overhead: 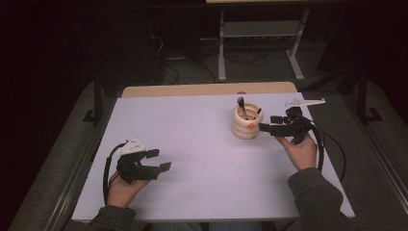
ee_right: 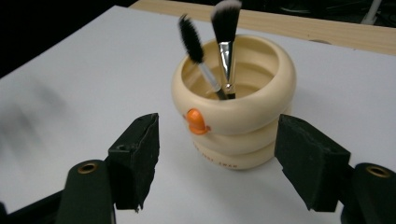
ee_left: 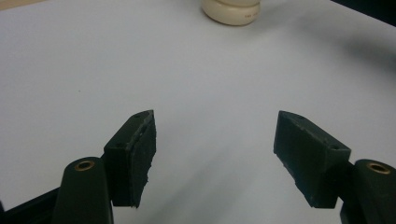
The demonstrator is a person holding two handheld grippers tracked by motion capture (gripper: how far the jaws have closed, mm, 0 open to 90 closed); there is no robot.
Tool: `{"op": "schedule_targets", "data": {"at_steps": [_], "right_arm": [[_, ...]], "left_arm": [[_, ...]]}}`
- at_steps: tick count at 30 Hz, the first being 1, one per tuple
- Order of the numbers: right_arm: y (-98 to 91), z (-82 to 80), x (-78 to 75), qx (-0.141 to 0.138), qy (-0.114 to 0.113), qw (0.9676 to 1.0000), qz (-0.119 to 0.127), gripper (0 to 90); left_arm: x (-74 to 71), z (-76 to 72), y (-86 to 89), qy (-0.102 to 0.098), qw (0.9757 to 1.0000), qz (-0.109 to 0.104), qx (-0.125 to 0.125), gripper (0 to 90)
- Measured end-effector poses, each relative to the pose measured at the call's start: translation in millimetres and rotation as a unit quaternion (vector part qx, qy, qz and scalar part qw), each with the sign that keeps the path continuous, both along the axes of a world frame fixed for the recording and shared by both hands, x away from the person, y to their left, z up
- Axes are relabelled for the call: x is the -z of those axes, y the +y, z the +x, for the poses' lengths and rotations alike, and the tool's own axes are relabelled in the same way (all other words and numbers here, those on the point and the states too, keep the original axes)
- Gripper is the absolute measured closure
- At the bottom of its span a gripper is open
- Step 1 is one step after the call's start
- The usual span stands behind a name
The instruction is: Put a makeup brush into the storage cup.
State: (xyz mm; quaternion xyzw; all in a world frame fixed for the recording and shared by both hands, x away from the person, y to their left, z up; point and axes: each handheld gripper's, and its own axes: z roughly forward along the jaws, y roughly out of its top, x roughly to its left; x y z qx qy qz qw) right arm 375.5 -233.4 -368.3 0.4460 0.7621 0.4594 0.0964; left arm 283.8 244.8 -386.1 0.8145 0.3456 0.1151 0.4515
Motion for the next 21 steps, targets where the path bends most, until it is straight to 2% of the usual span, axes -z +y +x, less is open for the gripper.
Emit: {"op": "schedule_targets", "data": {"at_steps": [3, 8, 18, 21], "right_arm": [[2.1, -6.5, -1.0, -0.003, -0.007, 0.9999, -0.007, 28.5], [0.5, -15.8, -0.1, -0.006, -0.023, 0.9997, -0.006, 26.8], [4.3, -31.5, 16.1, -0.012, -0.020, 0.9996, -0.015, 24.9], [4.4, -35.8, 16.9, -0.012, -0.027, 0.9995, -0.013, 24.5]], "left_arm": [[-0.3, -1.5, 0.3, -0.001, 1.0000, -0.001, -0.006, 29.2], [2.4, -1.5, -0.6, 0.001, 1.0000, 0.002, -0.006, 28.7], [3.2, -1.6, 0.6, -0.001, 0.9999, 0.005, -0.009, 27.2], [3.2, -2.5, 0.5, 0.000, 0.9999, 0.001, -0.014, 26.6]]}}
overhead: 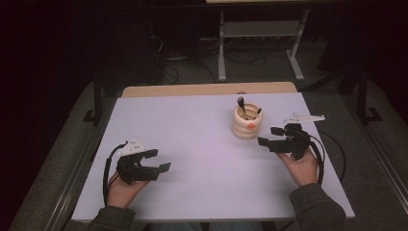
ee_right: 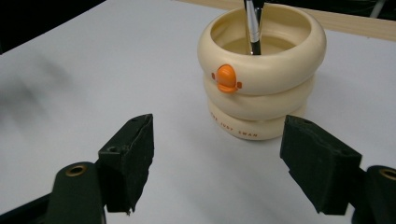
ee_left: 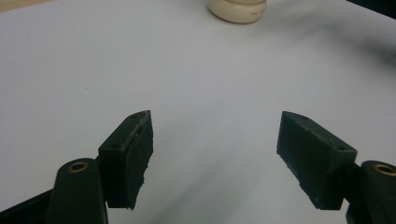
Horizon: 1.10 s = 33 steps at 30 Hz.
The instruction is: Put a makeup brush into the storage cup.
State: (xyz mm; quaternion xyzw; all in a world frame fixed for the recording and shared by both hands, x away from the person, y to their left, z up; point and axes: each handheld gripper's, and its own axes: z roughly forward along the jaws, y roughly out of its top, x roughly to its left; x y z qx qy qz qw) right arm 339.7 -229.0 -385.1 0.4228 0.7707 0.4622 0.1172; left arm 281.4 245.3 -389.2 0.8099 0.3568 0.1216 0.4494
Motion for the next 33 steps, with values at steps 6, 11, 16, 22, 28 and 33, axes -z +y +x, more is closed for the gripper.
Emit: {"op": "schedule_targets", "data": {"at_steps": [6, 11, 16, 22, 28, 33], "right_arm": [[0.4, -7.2, 2.6, -0.005, -0.011, 0.9999, 0.001, 23.7], [0.8, -11.5, 8.0, -0.006, -0.009, 0.9999, 0.004, 22.8], [1.7, -16.3, 11.0, -0.006, -0.007, 1.0000, 0.001, 22.3], [3.4, -20.7, 11.2, -0.009, -0.015, 0.9998, 0.000, 21.5], [5.1, -25.9, 16.1, -0.012, -0.013, 0.9998, 0.000, 20.5], [5.9, -30.2, 19.8, -0.018, -0.015, 0.9997, -0.004, 20.5]], "left_arm": [[0.3, -0.2, 0.1, 0.000, 1.0000, 0.003, 0.000, 25.6], [0.3, 0.1, 1.5, -0.003, 1.0000, 0.006, -0.001, 25.0], [0.5, -0.1, 3.5, -0.001, 1.0000, 0.003, -0.004, 24.5], [-0.1, -0.8, 5.2, -0.004, 1.0000, 0.002, -0.004, 24.1], [0.3, -2.7, 5.1, -0.003, 1.0000, -0.001, -0.006, 23.7], [0.9, -3.6, 5.4, -0.006, 1.0000, 0.001, -0.005, 23.6]]}}
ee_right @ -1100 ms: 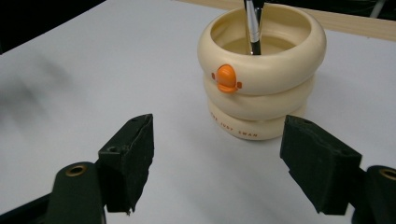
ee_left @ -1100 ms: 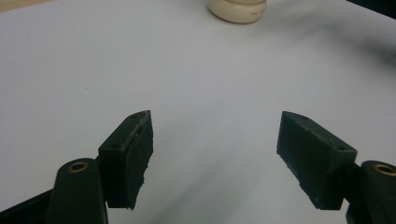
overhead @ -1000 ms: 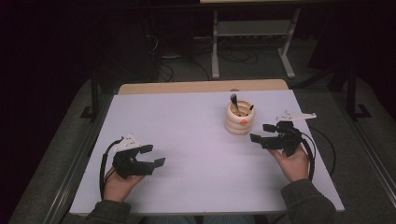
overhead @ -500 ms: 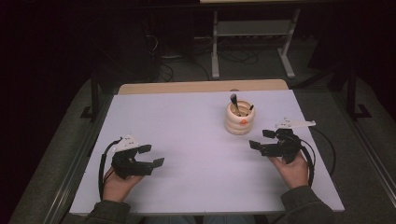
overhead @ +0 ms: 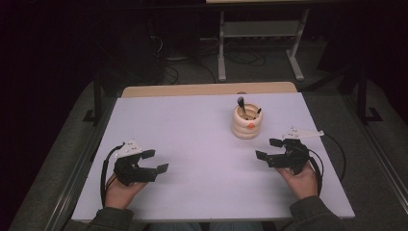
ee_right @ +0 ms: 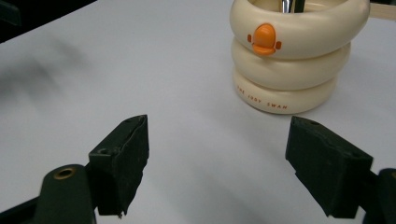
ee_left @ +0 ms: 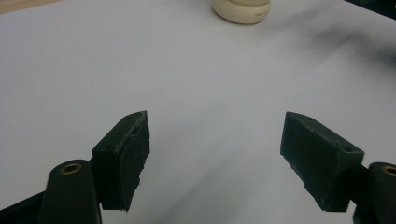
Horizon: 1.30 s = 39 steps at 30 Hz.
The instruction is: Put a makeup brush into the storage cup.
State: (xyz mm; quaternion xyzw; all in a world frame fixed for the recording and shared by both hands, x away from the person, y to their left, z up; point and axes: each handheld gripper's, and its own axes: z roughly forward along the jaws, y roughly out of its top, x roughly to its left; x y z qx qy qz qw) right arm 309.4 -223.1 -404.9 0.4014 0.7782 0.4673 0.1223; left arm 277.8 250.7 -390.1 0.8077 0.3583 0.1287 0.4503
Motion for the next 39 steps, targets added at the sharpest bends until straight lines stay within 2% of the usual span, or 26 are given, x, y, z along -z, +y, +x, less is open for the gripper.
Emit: {"op": "schedule_targets", "data": {"at_steps": [14, 28, 32, 39], "right_arm": [[-0.6, -12.9, 9.4, -0.001, 0.004, 1.0000, 0.005, 19.2], [-4.2, -21.3, 11.7, 0.007, -0.006, 0.9999, 0.004, 17.4], [-6.7, -25.2, 11.3, 0.005, -0.012, 0.9999, 0.005, 17.4], [-10.2, -30.5, 9.4, 0.009, -0.020, 0.9997, 0.011, 17.4]], "left_arm": [[4.9, -4.8, -1.5, 0.007, 1.0000, 0.003, 0.001, 22.9], [12.1, -11.9, -1.3, 0.016, 0.9998, 0.008, 0.004, 22.3], [14.1, -14.0, -1.5, 0.015, 0.9997, 0.015, 0.008, 22.2], [15.7, -17.2, 0.1, 0.018, 0.9997, 0.013, 0.009, 22.1]]}}
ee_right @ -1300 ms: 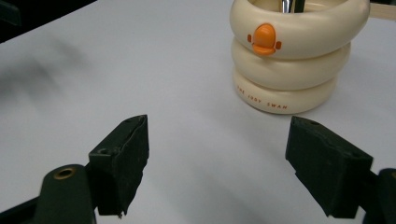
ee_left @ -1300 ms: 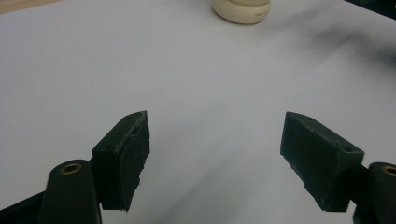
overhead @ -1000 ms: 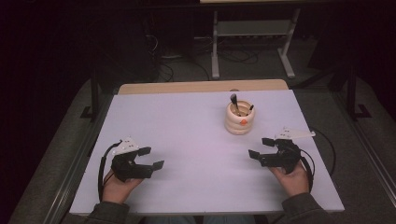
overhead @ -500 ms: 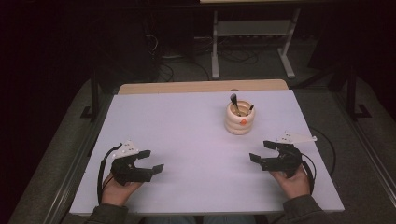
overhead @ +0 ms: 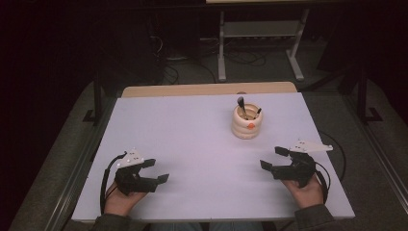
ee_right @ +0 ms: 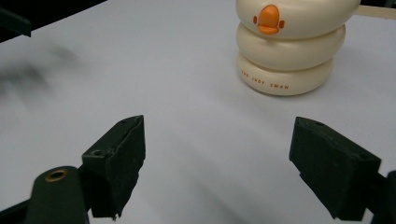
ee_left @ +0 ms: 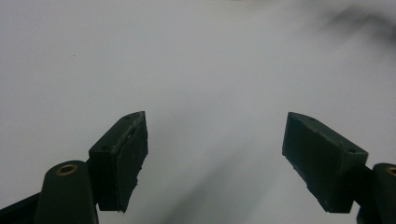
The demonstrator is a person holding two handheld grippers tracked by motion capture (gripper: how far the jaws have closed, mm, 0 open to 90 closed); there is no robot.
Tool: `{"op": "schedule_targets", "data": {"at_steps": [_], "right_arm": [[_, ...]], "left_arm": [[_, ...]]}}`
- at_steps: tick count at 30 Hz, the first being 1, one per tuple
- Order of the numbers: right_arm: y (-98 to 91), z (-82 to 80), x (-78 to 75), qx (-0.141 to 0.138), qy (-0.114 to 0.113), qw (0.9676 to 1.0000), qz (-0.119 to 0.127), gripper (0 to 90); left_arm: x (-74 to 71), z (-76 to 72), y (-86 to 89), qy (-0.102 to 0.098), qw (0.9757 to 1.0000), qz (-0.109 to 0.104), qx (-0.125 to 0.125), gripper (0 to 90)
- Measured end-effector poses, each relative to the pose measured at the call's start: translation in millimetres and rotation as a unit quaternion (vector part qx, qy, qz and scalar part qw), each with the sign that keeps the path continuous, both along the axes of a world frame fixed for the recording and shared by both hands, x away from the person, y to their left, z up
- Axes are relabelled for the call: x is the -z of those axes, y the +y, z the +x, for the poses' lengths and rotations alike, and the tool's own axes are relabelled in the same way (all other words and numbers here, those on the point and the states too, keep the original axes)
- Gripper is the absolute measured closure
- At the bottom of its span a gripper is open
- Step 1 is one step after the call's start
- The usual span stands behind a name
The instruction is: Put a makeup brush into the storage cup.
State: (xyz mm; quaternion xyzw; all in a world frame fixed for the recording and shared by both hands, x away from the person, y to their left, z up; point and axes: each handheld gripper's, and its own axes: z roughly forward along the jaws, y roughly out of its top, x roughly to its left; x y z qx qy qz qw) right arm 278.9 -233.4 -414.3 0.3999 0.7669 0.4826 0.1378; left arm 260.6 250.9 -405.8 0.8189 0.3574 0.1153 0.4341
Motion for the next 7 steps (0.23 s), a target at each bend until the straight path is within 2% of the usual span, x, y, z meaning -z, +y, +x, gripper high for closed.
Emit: {"op": "schedule_targets", "data": {"at_steps": [7], "right_arm": [[1.1, -0.4, 0.0, -0.007, -0.004, 1.0000, 0.004, 17.3]], "left_arm": [[0.5, 1.3, -0.2, 0.000, 1.0000, -0.003, 0.002, 22.0]]}}
